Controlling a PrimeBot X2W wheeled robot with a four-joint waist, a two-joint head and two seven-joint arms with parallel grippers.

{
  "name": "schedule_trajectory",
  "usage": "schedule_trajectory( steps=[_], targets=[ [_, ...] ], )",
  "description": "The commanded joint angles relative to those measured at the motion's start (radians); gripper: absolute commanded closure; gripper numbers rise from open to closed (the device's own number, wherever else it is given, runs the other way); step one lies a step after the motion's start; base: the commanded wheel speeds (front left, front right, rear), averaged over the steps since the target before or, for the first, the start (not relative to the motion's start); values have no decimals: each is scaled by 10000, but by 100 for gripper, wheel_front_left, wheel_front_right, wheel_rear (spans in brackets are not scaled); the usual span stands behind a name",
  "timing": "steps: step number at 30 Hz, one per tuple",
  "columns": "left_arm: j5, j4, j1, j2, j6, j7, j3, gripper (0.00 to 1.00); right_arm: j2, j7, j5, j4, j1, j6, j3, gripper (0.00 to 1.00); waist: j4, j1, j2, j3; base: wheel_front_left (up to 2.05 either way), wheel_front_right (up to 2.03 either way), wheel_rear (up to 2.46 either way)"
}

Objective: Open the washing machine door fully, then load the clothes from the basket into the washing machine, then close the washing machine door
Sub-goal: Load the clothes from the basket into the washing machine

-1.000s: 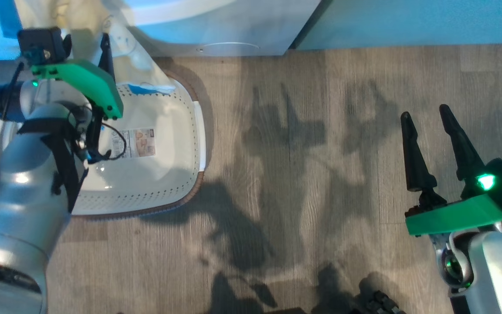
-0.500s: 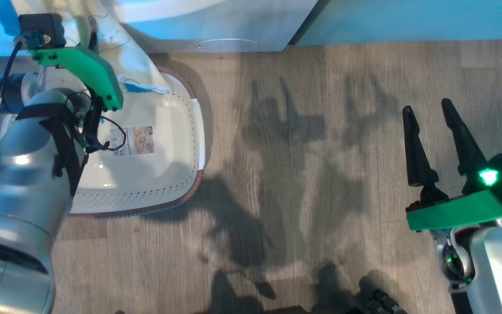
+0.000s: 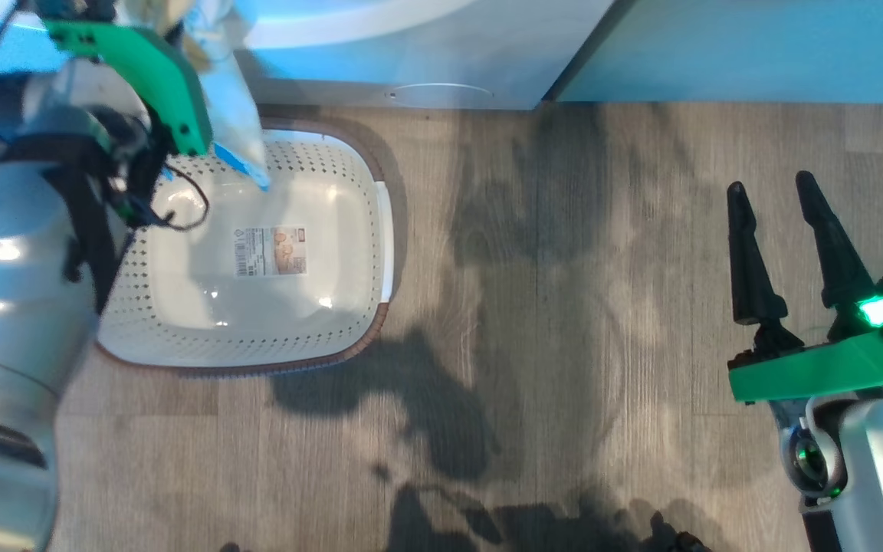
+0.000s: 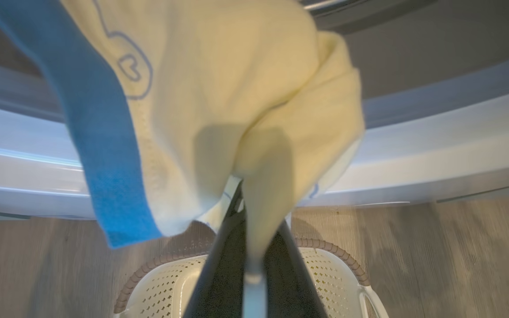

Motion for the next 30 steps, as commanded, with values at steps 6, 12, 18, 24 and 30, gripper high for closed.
schedule_trajectory(
  steps=[6, 12, 18, 24, 30],
  targets=[
    [-165, -1579, -795, 1229, 67, 856, 299, 100, -49, -95, 63, -360, 255, -29, 117, 0, 72, 0, 0, -85, 0, 0, 0],
    [-180, -2864, -1320, 1806, 440, 1727, 451, 100, -49, -95, 208, -403, 234, -29, 212, 0, -35, 0, 0, 47, 0, 0, 0],
    [-151, -3497, -1706, 2212, 774, 2218, 604, 100, -49, -95, 392, -396, 114, -29, 389, 0, -325, 0, 0, 250, 0, 0, 0],
    [145, -3453, -2298, 2640, 1159, 2060, 807, 100, -49, -95, 699, -389, -82, -29, 659, 0, -930, 0, 0, 635, 0, 0, 0],
    [604, -2858, -3104, 2933, 1225, 1316, 890, 100, -49, -95, 1001, -405, -211, -29, 883, 0, -1444, 0, 0, 1018, 0, 0, 0]
  ],
)
